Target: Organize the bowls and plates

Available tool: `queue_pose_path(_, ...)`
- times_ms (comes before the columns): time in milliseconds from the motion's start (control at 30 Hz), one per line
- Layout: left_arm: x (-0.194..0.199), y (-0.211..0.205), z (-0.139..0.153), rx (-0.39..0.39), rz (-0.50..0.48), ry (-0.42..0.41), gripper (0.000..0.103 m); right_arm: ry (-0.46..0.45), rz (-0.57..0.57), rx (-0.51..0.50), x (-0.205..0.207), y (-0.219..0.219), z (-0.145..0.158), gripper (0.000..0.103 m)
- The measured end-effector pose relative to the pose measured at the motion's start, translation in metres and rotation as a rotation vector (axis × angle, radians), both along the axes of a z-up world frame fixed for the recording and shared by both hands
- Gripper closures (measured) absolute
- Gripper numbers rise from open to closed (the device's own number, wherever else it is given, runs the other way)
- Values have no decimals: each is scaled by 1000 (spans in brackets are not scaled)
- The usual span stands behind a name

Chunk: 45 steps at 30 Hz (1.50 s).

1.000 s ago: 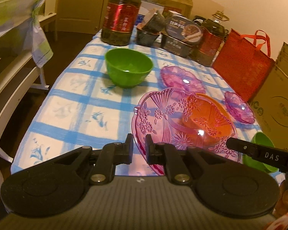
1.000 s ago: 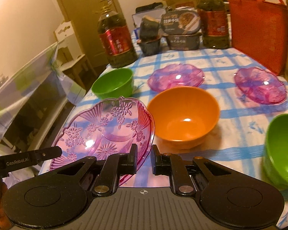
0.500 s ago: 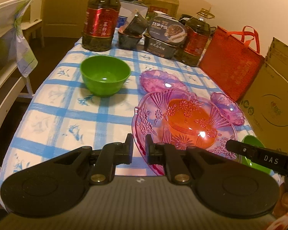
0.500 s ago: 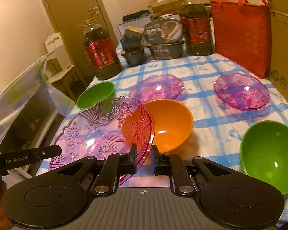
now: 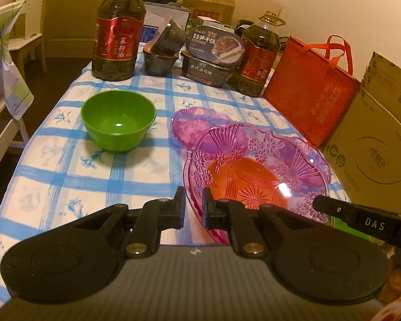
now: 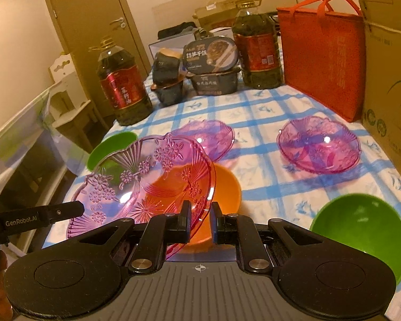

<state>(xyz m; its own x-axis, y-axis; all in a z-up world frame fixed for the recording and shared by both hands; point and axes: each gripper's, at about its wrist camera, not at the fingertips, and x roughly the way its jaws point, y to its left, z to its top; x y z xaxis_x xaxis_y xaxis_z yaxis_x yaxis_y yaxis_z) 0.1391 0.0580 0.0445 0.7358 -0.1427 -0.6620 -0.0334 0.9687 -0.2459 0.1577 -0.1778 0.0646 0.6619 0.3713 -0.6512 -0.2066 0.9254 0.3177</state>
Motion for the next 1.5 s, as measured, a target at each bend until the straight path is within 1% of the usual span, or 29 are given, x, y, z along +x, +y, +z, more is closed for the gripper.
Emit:
queue_pose_path(400, 43, -4, 4, -12, -11, -4, 92, -8, 3, -27, 42, -3, 2, 89)
queue_pose_path(533, 60, -4, 2, -17, -10, 3, 92, 3, 7, -20, 61, -5, 1, 89)
queue_pose_path(800, 98, -4, 0, -25, -15, 11, 92, 10, 15, -36, 104, -6, 0, 89)
queue_pose_path(1000, 134, -4, -3, -32, -10, 19, 92, 11, 22, -47, 144, -5, -3, 89)
queue_pose_path(1133, 159, -4, -9, -25, -1, 25, 92, 25, 28, -57, 171, -2, -10, 89)
queue_pose_path(1300, 187, 0, -24, -14, 8, 48, 92, 68, 43, -69, 205, 3, -30, 89)
queue_pose_path(1500, 210, 0, -41, 8, 15, 72, 92, 115, 62, -101, 234, 12, -54, 89)
